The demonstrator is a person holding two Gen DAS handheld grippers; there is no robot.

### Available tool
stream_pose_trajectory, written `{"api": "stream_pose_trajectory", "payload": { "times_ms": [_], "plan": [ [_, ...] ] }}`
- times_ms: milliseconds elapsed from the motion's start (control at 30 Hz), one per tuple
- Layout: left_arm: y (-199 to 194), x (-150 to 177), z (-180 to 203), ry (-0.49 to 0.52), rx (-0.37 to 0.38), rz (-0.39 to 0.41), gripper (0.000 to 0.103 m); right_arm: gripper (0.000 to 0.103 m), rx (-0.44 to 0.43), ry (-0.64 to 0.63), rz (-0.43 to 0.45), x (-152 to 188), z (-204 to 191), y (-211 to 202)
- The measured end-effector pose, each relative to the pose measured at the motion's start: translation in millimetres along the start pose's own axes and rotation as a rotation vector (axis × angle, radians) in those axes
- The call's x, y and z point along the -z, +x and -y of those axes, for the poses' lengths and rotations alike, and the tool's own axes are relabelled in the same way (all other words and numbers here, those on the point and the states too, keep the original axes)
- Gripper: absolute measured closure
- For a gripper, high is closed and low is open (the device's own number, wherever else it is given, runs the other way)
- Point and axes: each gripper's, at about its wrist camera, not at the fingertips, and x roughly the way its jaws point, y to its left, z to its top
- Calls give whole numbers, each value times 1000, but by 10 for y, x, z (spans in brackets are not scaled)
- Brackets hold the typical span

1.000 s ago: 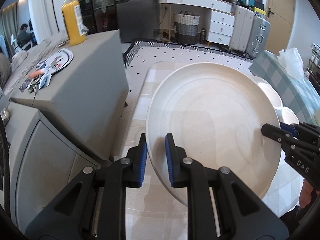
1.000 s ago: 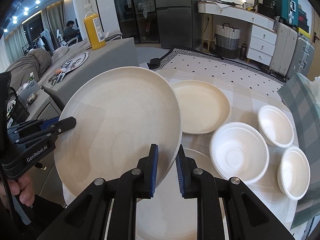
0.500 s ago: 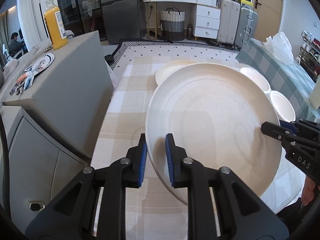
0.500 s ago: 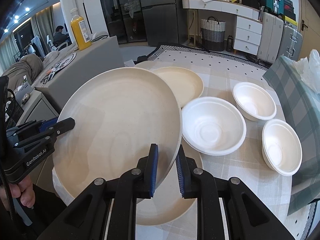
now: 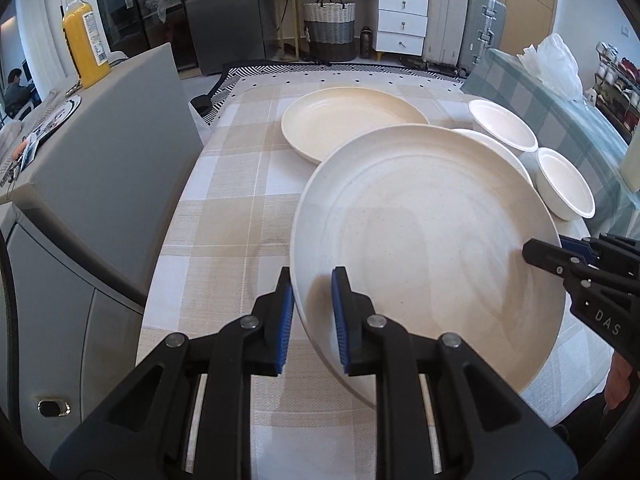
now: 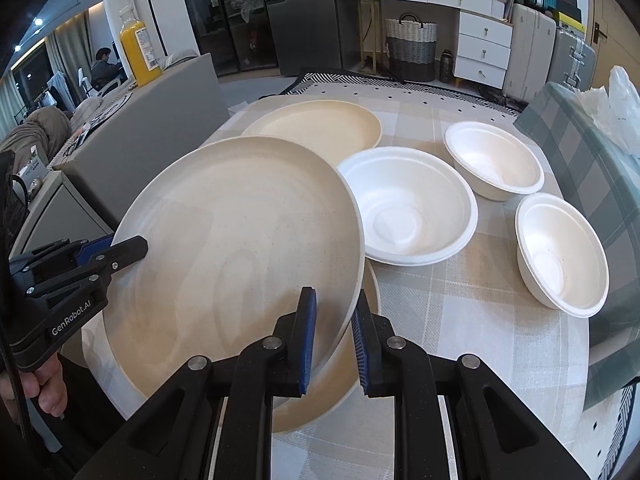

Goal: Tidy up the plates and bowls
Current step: 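Lower the plate onto the other cream plate and open both tools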

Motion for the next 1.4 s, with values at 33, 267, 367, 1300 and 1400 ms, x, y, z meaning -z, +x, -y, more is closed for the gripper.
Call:
{"api": "stream_pose_trajectory", "payload": {
  "times_ms": [33, 267, 367, 1300, 1400],
  "plan": [
    [25, -12, -21, 3, -3, 0, 87, 86, -1, 0, -2, 17, 18, 15],
    [181, -73, -182, 6, -15, -20, 87, 86, 5, -17, -10, 70, 4, 99],
    [211, -52, -225, 8, -24, -30, 87, 86, 5, -19, -22, 90, -20, 157],
    [467, 97, -174, 84, -41, -102, 84, 83, 74, -72, -96, 68, -69, 448],
    [493, 99, -174, 90, -43, -107, 84, 83, 82, -79, -93, 105, -76, 435]
  ]
}}
